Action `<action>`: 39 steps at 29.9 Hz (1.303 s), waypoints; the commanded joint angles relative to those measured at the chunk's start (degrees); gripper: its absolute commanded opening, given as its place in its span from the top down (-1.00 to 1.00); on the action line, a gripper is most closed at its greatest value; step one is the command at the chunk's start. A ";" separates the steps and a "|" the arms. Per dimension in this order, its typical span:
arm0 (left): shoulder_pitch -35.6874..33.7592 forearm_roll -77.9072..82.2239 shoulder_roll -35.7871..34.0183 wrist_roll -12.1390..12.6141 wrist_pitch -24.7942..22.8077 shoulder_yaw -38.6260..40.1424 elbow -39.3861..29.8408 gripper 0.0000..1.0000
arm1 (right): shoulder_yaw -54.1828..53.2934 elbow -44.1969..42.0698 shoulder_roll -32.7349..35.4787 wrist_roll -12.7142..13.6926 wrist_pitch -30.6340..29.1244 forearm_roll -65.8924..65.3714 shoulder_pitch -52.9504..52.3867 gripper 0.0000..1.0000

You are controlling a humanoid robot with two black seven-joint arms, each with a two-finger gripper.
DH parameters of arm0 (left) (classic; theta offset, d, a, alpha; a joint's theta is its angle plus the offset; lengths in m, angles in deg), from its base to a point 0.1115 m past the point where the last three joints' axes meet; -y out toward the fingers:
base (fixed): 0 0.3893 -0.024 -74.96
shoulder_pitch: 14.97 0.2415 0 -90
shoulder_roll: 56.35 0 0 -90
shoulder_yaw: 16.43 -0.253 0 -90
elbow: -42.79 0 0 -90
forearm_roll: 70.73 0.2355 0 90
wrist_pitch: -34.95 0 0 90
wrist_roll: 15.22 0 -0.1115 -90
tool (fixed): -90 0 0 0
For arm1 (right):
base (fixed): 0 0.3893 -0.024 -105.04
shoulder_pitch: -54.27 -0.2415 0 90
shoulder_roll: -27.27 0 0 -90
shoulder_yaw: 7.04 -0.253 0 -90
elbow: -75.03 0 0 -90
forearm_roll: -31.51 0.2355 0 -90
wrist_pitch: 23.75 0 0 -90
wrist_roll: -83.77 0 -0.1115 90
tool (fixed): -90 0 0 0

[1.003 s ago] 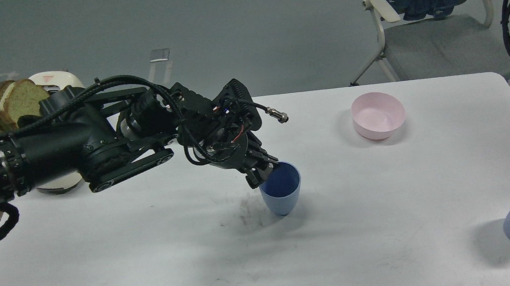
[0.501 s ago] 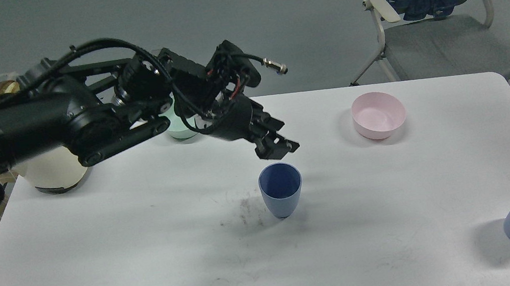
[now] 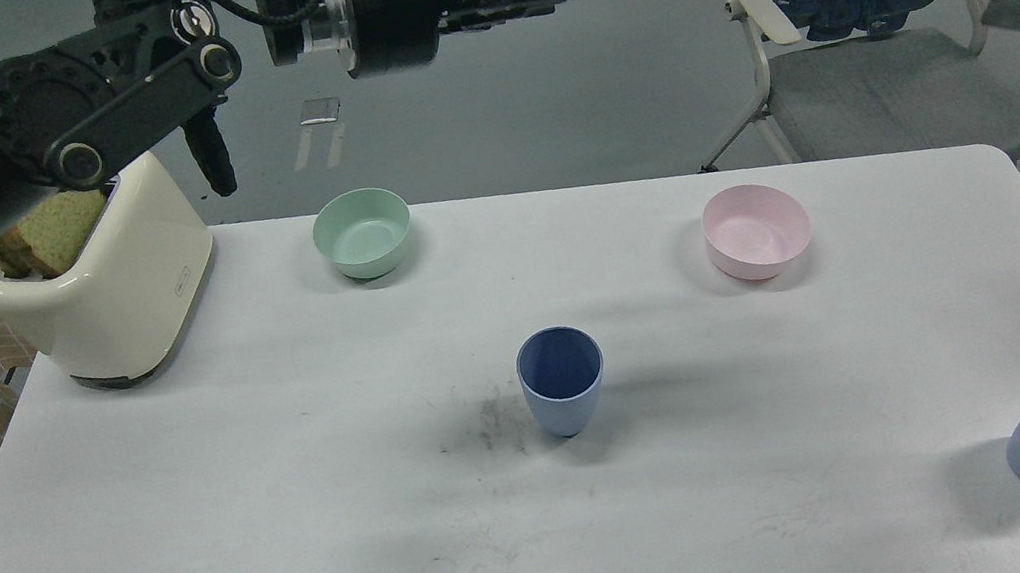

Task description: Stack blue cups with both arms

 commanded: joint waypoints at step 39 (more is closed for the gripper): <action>6.92 -11.66 2.09 -0.01 -0.02 0.55 2.88 -0.90 | 22.01 9.44 6.85 0.00 7.02 -29.99 9.46 0.07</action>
